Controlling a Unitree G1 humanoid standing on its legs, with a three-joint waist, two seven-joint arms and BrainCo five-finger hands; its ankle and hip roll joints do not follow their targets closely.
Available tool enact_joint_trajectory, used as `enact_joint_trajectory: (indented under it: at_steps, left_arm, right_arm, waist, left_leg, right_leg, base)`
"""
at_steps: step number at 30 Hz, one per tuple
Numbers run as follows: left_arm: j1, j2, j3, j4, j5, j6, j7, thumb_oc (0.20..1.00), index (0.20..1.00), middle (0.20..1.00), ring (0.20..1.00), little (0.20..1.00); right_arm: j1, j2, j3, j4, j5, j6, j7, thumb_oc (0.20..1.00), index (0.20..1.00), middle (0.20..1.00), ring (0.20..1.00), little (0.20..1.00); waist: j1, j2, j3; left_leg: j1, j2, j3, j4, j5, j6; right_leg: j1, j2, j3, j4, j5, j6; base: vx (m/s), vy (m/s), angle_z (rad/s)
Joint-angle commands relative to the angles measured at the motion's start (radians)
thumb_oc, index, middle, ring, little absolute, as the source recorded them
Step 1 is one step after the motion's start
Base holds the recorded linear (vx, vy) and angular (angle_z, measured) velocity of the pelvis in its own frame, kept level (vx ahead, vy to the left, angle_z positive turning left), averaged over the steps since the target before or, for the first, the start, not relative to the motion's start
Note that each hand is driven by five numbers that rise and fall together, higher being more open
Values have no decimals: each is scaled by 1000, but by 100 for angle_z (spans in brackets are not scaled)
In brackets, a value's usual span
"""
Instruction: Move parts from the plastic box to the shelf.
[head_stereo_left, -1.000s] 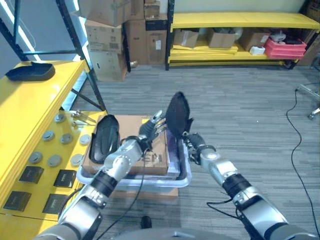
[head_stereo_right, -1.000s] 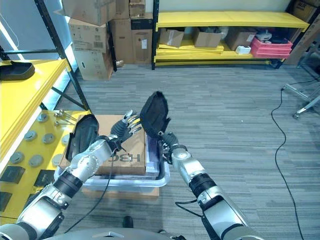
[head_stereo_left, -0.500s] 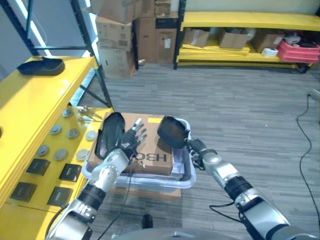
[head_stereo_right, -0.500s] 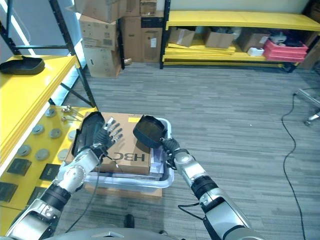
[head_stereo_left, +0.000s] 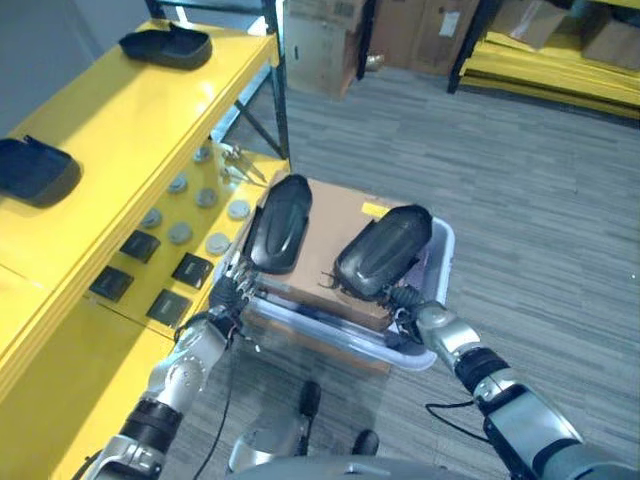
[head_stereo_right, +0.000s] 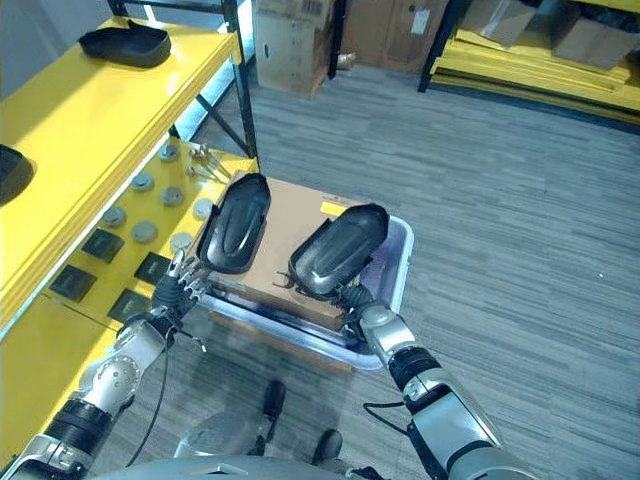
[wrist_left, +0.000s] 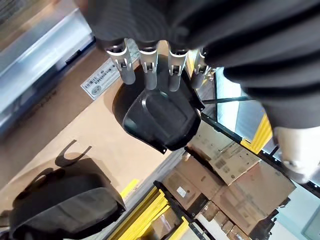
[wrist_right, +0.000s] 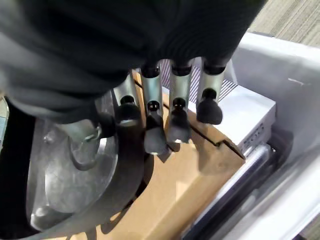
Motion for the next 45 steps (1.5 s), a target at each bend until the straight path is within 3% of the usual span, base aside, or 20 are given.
enact_joint_trajectory:
  at_steps: [1, 10, 11, 12, 13, 20, 31, 40, 45]
  left_arm:
    - [-42, 1, 15, -62, -29, -42, -61, 1000, 1000, 1000, 1000, 1000]
    - [-8, 19, -3, -77, -45, -39, -103, 1000, 1000, 1000, 1000, 1000]
    - [0, 22, -4, -83, -47, -39, -111, 1000, 1000, 1000, 1000, 1000]
    - [5, 23, -4, -85, -48, -37, -114, 1000, 1000, 1000, 1000, 1000]
    - [15, 25, -5, -97, -50, -39, -112, 1000, 1000, 1000, 1000, 1000]
    - [38, 33, 10, -108, -66, -33, -118, 1000, 1000, 1000, 1000, 1000]
    - [83, 25, 50, -107, -46, -8, -116, 1000, 1000, 1000, 1000, 1000]
    - [71, 31, 62, -97, -45, -9, -126, 1000, 1000, 1000, 1000, 1000]
    - [39, 44, 53, -102, -43, -44, -139, 1000, 1000, 1000, 1000, 1000]
  right_arm:
    - [-82, -20, 32, 32, 11, -42, -38, 200, 200, 200, 200, 200]
    - [-28, -73, 18, 45, -40, -49, -27, 200, 200, 200, 200, 200]
    - [-10, -84, 13, 35, -37, -51, -38, 413, 413, 413, 413, 413]
    - [-2, -90, 11, 31, -34, -56, -50, 871, 871, 871, 871, 871]
    - [12, -101, -1, 17, -27, -62, -66, 1000, 1000, 1000, 1000, 1000]
    - [39, -131, -86, -35, 62, -97, -139, 1000, 1000, 1000, 1000, 1000]
    - [112, -120, -180, -129, 72, -109, -138, 1000, 1000, 1000, 1000, 1000]
    - [66, -93, -199, -70, 130, -132, -214, 1000, 1000, 1000, 1000, 1000]
    - [-15, -95, -215, -9, 173, -160, -271, 1000, 1000, 1000, 1000, 1000]
  waist:
    - [14, -49, 14]
    - [11, -56, 44]
    - [8, -57, 45]
    - [7, -58, 46]
    - [4, -59, 48]
    - [-9, -67, 59]
    - [-24, -64, 37]
    - [-12, -55, 54]
    - [-3, -42, 86]
  left_leg:
    - [-8, 68, -2, 45, -60, -47]
    - [-18, 70, -5, 44, -50, -50]
    - [-15, 71, -3, 45, -51, -50]
    - [-14, 71, -1, 46, -51, -50]
    - [-13, 72, 0, 47, -52, -50]
    - [-12, 76, 12, 52, -60, -47]
    - [21, 79, 32, 54, -76, -43]
    - [4, 74, 21, 70, -82, -41]
    - [-34, 65, 10, 92, -83, -40]
  right_leg:
    - [-62, -127, 25, -22, 123, 70]
    - [-67, -124, 23, -21, 128, 71]
    - [-65, -123, 24, -21, 128, 71]
    - [-64, -123, 25, -20, 128, 71]
    - [-63, -123, 27, -19, 128, 71]
    - [-67, -120, 43, -19, 128, 71]
    - [-48, -122, 60, -20, 125, 77]
    - [-53, -128, 59, -17, 124, 79]
    - [-72, -130, 57, -13, 125, 76]
  base:
    - [-81, -13, 7]
    - [-16, -5, 6]
    - [35, -2, 0]
    - [41, -6, 0]
    - [35, -7, -2]
    - [7, -4, -1]
    - [64, 9, -7]
    - [22, -5, 0]
    - [-22, -6, 1]
